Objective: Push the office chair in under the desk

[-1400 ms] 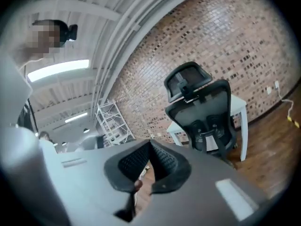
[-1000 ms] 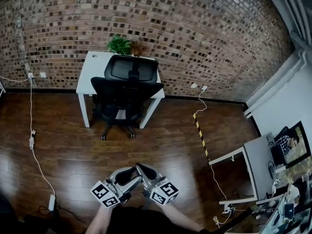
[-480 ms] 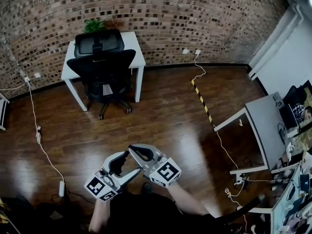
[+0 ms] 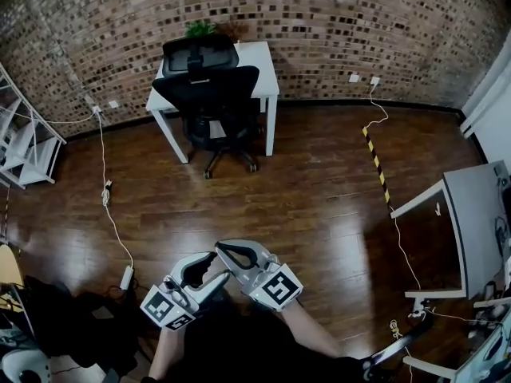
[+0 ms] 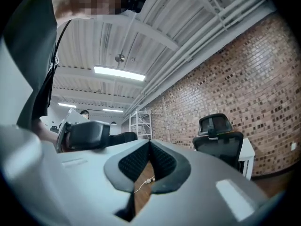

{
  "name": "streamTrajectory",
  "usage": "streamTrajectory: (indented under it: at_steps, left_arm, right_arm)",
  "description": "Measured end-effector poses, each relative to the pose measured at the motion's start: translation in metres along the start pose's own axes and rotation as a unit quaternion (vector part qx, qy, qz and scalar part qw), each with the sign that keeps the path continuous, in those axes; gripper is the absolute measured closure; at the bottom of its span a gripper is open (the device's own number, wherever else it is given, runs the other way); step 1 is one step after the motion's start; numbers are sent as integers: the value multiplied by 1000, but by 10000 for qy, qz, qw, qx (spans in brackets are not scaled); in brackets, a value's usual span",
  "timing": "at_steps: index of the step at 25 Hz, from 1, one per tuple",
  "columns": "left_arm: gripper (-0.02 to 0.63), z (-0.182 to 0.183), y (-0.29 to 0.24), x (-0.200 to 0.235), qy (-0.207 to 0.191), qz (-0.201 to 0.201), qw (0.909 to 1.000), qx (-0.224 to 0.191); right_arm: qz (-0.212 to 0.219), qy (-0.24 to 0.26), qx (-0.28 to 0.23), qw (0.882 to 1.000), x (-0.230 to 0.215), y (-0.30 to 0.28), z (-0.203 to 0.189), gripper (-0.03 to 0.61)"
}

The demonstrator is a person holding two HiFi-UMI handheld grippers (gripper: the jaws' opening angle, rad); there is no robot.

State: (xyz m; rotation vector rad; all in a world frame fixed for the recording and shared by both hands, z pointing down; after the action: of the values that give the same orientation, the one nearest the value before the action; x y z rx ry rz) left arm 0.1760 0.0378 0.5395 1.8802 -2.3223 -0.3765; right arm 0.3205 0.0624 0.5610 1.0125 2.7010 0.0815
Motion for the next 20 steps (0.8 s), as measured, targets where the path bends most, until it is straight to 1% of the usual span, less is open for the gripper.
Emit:
streamTrajectory:
  at_steps: [2,4,5,6,8,9,11,15,18,20]
  left_arm:
    - [347,4,24,-27,37,124,9999,-111]
    - [351,-4,46,-31,157,233,9990,-348]
    - [350,-11,50,-24,229,274,9983,-457]
    - [349,-20,51,-17,293,303,9976,-540]
    - [336,-38,45,-6,375,308,9967,-651]
    - [330,-46,42,-4,393,288,9964,-694]
    - [317,-53,42,-5,396,233,9958,-787]
    - [314,-50,62,-2,409,200,9940,-994]
    - [314,-36,76,-11,411,201,9928,-1103]
    - [314,-16,81,-30,384,154,9929,-1118]
  right_arm:
    - [41,159,39,9999,30,12,-11,571]
    - [87,365,16,9993,43,6,-32,571]
    - [124,563,9,9983,39,-3,-42,571]
    - [165,888,70,9959,29,-10,-51,571]
    - [234,1552,362,9869,8,-16,-66,571]
    - [254,1680,470,9843,2,-15,-71,571]
    - [190,1700,569,9836,-2,-14,-80,571]
    - [219,1812,654,9810,21,-26,-78,571]
    - [228,1914,682,9789,42,-26,-68,571]
    - [174,1750,408,9836,66,-14,-51,571]
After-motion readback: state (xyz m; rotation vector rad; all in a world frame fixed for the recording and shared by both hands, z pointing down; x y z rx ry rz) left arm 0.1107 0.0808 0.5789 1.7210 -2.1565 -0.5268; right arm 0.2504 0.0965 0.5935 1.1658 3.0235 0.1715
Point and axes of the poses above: the fingertips, and each gripper's own axes: y backward along the fingers, x to its left, z out of its top, the point moved 9 cm from there along y, backward along the fingers, and after that the axes turned 6 degrees about -y, right-handed, at the moved point
